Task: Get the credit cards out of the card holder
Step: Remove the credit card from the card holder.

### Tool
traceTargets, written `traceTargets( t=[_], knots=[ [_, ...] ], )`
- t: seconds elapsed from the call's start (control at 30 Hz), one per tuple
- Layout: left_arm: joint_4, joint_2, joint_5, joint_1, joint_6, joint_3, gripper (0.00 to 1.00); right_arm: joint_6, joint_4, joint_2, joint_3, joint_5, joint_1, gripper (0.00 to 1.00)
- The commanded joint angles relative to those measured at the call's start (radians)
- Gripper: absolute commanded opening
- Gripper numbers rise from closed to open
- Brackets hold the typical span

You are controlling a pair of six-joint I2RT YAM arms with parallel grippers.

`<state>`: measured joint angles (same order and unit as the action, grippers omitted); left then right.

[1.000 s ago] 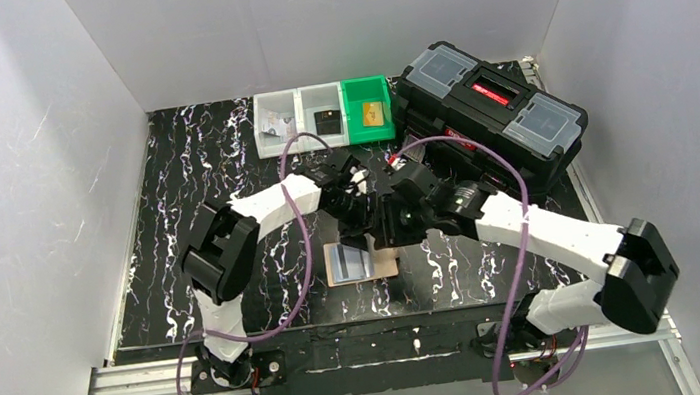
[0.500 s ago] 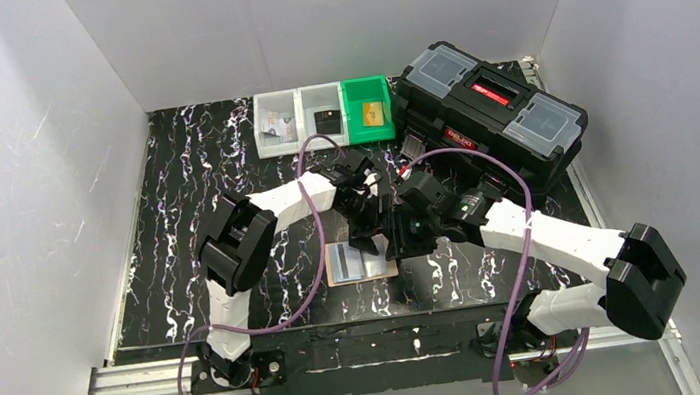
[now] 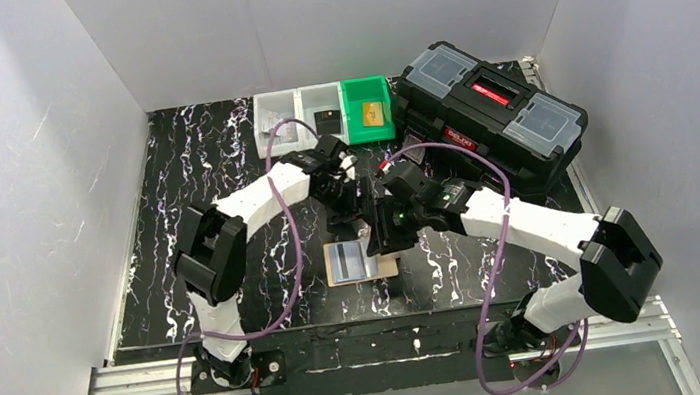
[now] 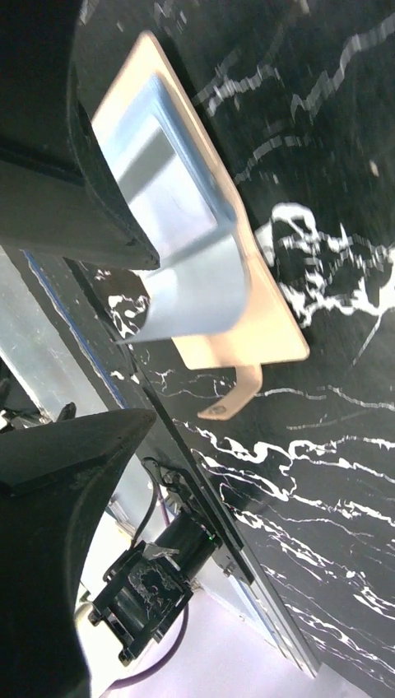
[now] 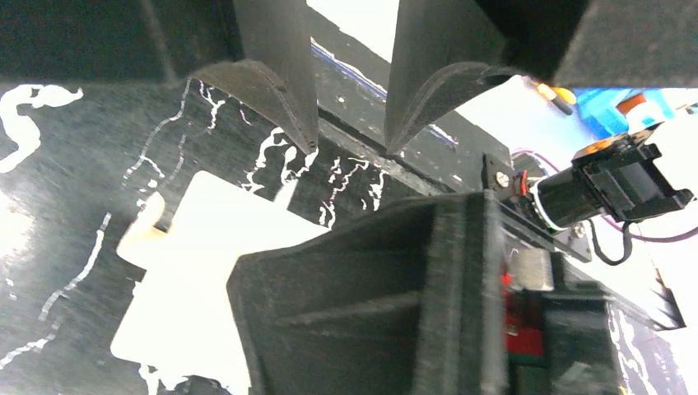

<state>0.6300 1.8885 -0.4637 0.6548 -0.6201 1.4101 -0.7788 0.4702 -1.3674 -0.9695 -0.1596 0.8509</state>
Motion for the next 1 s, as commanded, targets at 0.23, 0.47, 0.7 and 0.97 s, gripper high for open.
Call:
traceTargets(
  t=[0.23,0.47,0.7,0.97],
  knots=[
    [0.103,-0.181,0.100,-0.112,0.043,-0.130,0.55,-0.007,-0.147,-0.214,-0.120,-0.162,-0.005,0.38],
    [0.089,-0.217,0.126,-0.132,0.036,-0.214,0.45,-0.042,-0.241,-0.277,-0.047,-0.187,-0.034,0.34],
    [0.044,-0.198,0.095,-0.132,0.031,-0.258,0.20,-0.063,-0.322,-0.310,0.031,-0.235,-0.076,0.33],
    [-0.006,-0.162,0.064,-0.118,0.024,-0.289,0.13,-0.092,-0.402,-0.351,0.081,-0.275,-0.096,0.32]
  ],
)
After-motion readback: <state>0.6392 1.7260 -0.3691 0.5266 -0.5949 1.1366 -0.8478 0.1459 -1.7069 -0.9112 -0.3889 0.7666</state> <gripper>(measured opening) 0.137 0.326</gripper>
